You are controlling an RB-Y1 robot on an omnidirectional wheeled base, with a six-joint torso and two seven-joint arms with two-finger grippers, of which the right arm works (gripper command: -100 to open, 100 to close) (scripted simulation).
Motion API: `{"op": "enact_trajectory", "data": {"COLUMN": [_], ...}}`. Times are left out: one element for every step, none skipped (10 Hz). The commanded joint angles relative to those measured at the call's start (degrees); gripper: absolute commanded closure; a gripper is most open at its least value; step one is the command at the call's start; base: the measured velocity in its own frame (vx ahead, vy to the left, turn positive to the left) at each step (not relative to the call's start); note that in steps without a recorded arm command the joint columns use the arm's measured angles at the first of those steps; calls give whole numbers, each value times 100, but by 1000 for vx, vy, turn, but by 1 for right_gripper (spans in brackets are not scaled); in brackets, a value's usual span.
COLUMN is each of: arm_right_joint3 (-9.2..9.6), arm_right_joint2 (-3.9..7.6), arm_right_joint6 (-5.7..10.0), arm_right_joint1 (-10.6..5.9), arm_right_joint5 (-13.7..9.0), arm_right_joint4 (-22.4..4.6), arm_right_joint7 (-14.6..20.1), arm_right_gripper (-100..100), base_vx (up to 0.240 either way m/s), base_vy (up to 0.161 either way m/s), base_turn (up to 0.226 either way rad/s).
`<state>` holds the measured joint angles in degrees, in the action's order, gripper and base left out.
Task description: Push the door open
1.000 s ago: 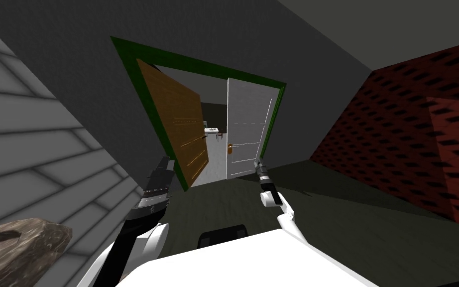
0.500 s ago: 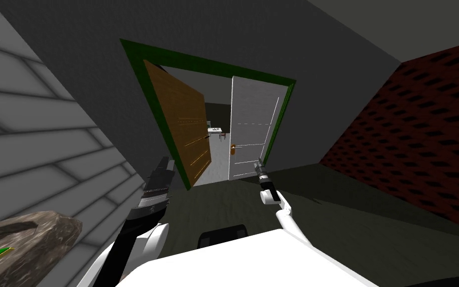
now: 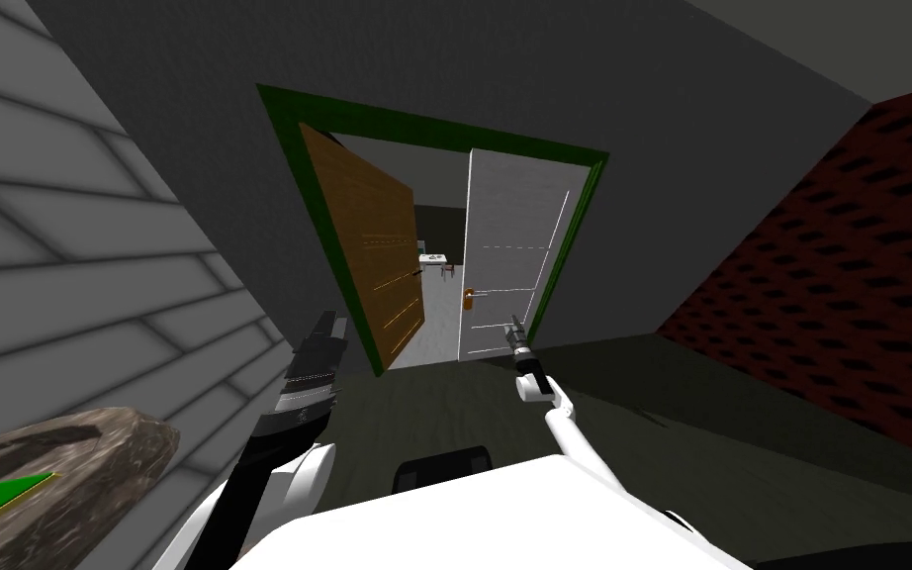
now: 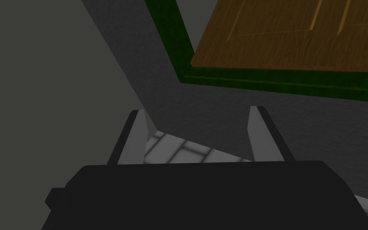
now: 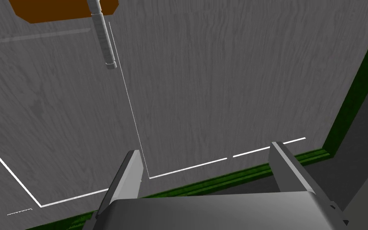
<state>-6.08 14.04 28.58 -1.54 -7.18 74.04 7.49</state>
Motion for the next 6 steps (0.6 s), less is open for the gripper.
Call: {"op": "enact_trajectory", "data": {"arm_right_joint3": [-14,-23,-32,-32,-41,-41], "arm_right_joint2": [92,135,178,178,221,221], "arm_right_joint6": [-37,-46,-55,-55,-65,-65], "arm_right_joint1": [-147,-261,-374,-374,-488,-488], "arm_right_joint5": [-45,-68,-90,-90,-113,-113], "arm_right_joint4": [-286,-508,-675,-750,-966,-966], "arm_right_joint7": [25,32,38,38,45,45], "arm_right_gripper": [-100,-100,-100,-100,-100,-100], "base_vx": [94,99,101,68,51,40], "base_vy": [-19,-17,-30,-26,-21,-14], "base_turn": [183,159,166,59,91,63]}}
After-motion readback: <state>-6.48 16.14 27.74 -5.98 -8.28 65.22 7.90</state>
